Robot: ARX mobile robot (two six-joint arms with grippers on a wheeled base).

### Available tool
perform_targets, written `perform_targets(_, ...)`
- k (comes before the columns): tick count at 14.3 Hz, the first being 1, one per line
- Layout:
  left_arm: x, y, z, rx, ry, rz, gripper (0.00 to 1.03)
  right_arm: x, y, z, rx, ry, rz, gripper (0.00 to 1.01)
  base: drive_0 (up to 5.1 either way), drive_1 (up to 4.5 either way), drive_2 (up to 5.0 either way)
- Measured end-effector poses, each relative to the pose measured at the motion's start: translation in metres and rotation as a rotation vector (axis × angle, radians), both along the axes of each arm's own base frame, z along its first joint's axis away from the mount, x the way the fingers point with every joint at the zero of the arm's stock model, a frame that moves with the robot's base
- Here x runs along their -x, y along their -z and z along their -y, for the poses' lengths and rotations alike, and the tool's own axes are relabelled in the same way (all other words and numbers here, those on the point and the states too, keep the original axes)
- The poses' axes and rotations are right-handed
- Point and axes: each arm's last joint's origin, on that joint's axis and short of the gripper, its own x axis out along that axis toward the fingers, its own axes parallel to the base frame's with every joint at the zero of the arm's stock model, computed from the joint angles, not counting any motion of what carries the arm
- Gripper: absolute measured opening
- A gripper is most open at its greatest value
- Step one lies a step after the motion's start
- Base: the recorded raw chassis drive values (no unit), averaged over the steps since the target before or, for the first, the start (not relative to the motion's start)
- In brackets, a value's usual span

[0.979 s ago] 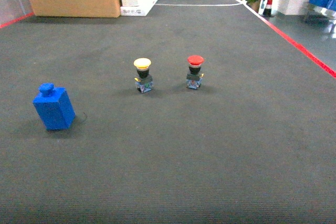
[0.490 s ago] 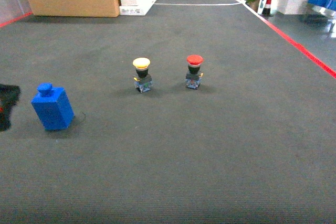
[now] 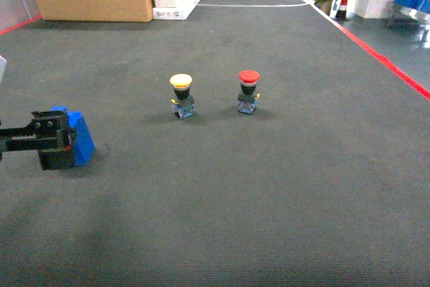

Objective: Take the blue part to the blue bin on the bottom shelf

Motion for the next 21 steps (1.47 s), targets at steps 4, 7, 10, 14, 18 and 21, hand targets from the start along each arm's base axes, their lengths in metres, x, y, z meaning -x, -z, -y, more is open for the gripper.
perform_targets(4, -0.027, 0.021, 0.0, -0.01, -0.008, -0.04, 0.98, 0.0, 0.0, 0.0, 0.0, 0.0, 0.0, 0.98, 0.0, 0.0, 0.0)
perform_targets(7, -0.051, 0.034, -0.007, -0.027, -0.013, -0.048, 0.98, 0.0, 0.0, 0.0, 0.0, 0.0, 0.0, 0.98, 0.0, 0.0, 0.0)
perform_targets(10, -0.067, 0.042, -0.011, -0.036, 0.027, -0.032, 0.76, 0.0, 0.0, 0.0, 0.0, 0.0, 0.0, 0.98, 0.0, 0.0, 0.0)
perform_targets(14, -0.072, 0.047, -0.004, -0.044, 0.067, 0.006, 0.45, 0.0, 0.0, 0.0, 0.0, 0.0, 0.0, 0.98, 0.0, 0.0, 0.0)
perform_targets(18, -0.038, 0.04, -0.008, -0.052, 0.026, 0.047, 0.44, 0.0, 0.0, 0.0, 0.0, 0.0, 0.0, 0.98, 0.0, 0.0, 0.0)
perform_targets(21, 0.077, -0.053, -0.007, -0.049, -0.036, 0.224, 0.44, 0.0, 0.0, 0.0, 0.0, 0.0, 0.0, 0.98, 0.0, 0.0, 0.0)
